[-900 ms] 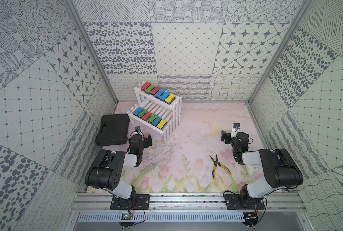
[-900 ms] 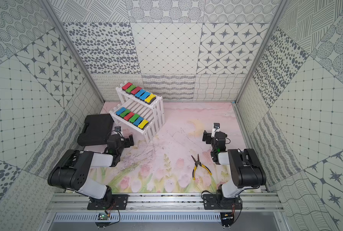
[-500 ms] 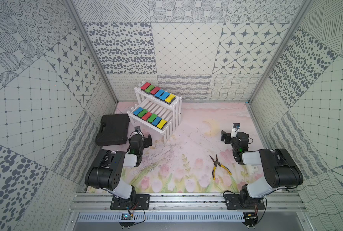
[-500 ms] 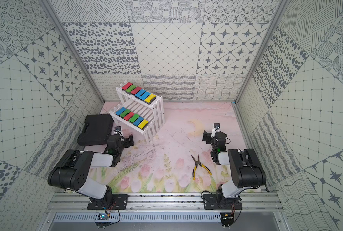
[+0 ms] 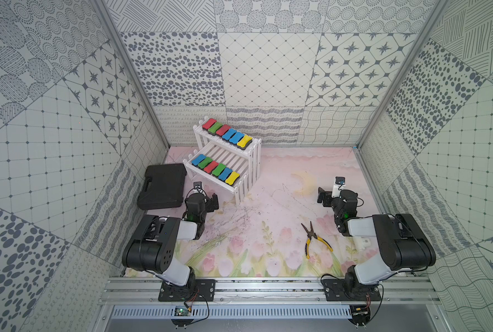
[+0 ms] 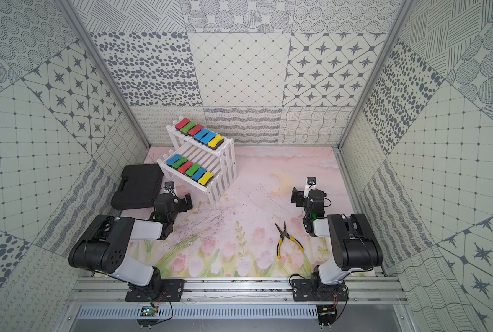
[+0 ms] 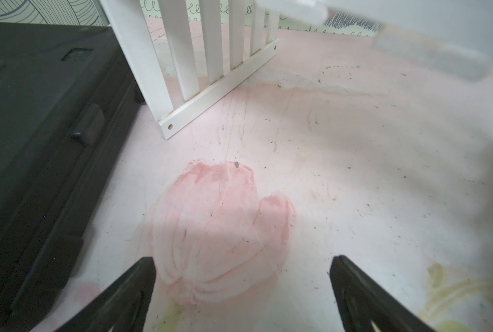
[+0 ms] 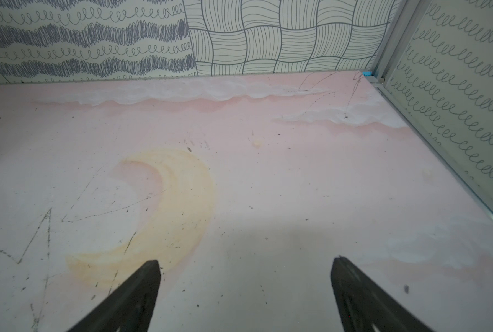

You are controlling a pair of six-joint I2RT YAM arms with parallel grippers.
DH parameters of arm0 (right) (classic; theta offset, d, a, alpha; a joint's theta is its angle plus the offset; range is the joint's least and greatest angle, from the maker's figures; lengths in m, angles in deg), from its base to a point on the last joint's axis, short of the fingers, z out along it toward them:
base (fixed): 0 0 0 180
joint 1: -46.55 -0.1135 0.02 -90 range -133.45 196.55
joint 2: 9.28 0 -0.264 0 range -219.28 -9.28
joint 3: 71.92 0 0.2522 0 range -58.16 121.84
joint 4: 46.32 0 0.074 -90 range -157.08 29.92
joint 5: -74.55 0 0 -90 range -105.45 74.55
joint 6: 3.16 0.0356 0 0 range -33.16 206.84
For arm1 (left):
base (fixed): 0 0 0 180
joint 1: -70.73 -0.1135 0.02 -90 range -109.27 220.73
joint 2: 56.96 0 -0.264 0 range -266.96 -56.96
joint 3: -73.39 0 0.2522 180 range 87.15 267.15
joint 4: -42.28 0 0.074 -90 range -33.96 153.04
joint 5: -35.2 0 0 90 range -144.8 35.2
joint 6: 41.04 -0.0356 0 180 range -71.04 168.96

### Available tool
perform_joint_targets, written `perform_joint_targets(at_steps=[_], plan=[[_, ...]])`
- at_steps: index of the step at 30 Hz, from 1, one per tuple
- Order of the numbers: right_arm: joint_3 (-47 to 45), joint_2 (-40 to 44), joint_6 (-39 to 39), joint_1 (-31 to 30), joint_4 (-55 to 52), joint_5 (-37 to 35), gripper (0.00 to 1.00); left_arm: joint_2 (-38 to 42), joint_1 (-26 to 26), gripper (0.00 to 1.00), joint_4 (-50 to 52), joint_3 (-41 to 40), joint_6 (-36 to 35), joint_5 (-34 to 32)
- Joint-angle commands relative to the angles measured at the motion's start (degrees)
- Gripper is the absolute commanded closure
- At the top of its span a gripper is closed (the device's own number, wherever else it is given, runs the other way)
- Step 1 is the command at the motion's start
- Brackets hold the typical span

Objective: Remove the whiteboard erasers from the shelf
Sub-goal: Move the shelf to the center of the board.

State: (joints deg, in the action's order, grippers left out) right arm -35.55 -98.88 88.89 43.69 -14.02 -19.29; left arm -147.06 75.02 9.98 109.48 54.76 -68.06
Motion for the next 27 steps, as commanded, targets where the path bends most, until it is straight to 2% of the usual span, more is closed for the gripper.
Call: perform_joint_targets(at_steps=[1, 5, 8, 10, 14, 16, 18, 19, 21, 23, 24, 26, 27], plan=[[1.05, 0.57, -0.37, 0.22, 1.48, 0.5, 0.03, -0.01, -0.16, 0.01, -3.86, 0.35, -1.06, 0.78], [1.01, 3.3, -0.24, -0.04, 0.14, -0.21, 0.03, 0.53, -0.17, 0.01, -2.54, 0.98, -1.43, 0.17], [5.97, 10.04, 0.48, -0.36, -15.14, -1.46, 0.03, 4.67, -0.3, 0.01, 14.02, 7.42, 0.74, -2.04], [7.84, 12.84, 2.59, -0.5, -20.77, -2.22, 0.03, 4.66, -0.29, 0.01, 22.92, 12.72, 1.4, -4.24], [8.06, 18.65, 6.48, -1.52, -26.19, -2.85, 0.03, 8.44, -0.22, 0.01, 27.22, 14.93, 2.41, -5.46], [8.06, 21.33, 5.03, -4.28, -27.95, -7.78, 0.03, 11.42, -0.24, 0.01, 28.07, 15.18, 4.34, -7.53], [8.06, 23.31, 3.53, -8.62, -29.14, -17.55, 0.03, 14.29, -0.23, 0.01, 29.56, 16.15, 7.18, -8.69], [8.0, 23.65, 3.88, -9.85, -28.72, -20.25, 0.03, 15.1, -0.2, 0.01, 30.07, 16.78, 8.43, -8.07], [8.02, 23.97, 11.77, -9.91, -27.76, -22.16, 0.03, 16.57, -0.27, 0.01, 30.6, 18.41, 13.17, -5.49], [7.98, 25.01, 27.42, -9.71, -33.41, -25.56, 0.03, 17.46, -0.34, 0.01, 35.98, 21.31, 20.4, -4.74], [7.33, 25.82, 34.72, -8.91, -35.49, -24.07, 0.03, 18.0, -0.26, 0.01, 41.73, 23.27, 25.76, -5.75], [3.82, 25.93, 36.15, -6.8, -28.24, -14.29, 0.03, 18.48, -0.53, 0.01, 54.35, 26.86, 38.73, -10.84], [3.52, 25.56, 36.99, -6.82, -27.41, -11.46, 0.03, 18.49, -1.17, 0.0, 56.25, 27.4, 40.17, -9.4]])
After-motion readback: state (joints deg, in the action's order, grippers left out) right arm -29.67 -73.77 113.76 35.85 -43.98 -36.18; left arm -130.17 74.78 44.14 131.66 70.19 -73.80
